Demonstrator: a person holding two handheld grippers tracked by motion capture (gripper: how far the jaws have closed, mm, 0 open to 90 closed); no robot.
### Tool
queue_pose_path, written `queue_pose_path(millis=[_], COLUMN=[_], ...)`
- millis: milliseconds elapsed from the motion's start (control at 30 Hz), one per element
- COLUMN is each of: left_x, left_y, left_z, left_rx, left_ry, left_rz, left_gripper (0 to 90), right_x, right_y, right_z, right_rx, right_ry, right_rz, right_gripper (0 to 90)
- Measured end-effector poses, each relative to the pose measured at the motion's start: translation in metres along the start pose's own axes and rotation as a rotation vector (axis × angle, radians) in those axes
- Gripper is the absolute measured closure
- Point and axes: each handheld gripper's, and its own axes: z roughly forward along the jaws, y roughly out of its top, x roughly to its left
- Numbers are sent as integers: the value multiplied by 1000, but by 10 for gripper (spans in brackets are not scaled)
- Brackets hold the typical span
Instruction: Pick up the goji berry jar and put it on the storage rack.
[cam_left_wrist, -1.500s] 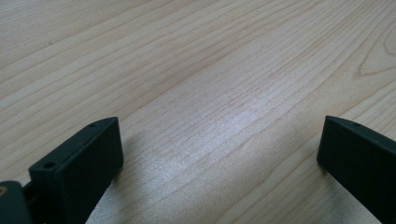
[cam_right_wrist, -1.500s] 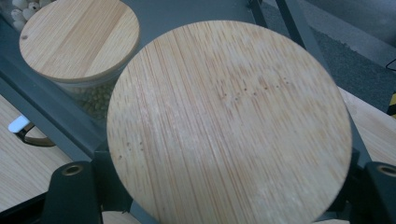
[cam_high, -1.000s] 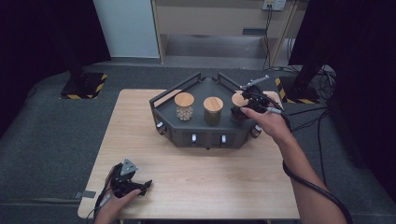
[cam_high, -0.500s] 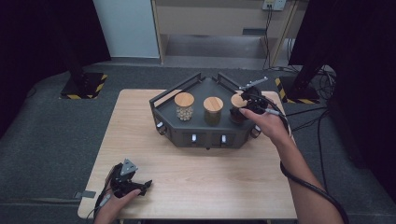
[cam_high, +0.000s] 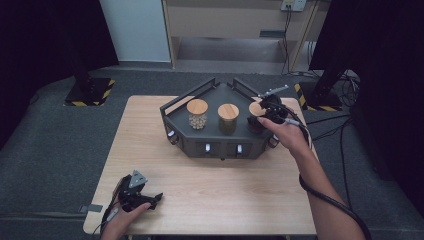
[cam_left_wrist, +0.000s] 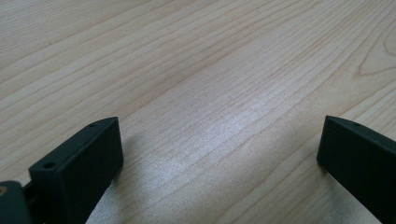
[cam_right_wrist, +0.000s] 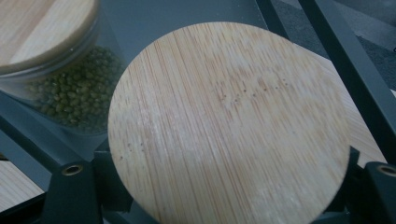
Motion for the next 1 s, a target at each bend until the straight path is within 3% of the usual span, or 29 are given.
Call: queue_pose_path(millis=[500,1000], left_x=[0,0], left_y=[0,0], left_z=[0,0], left_rx=[0,-1], left_ry=[0,0], left_rz=[0,0], left_gripper=[0,0], right_x=[-4,-4], right_y=[-10,-15], right_z=[3,4], right_rx=[-22,-29], right_ry=[16,18], right_rz=[34,29], right_gripper=[261,233])
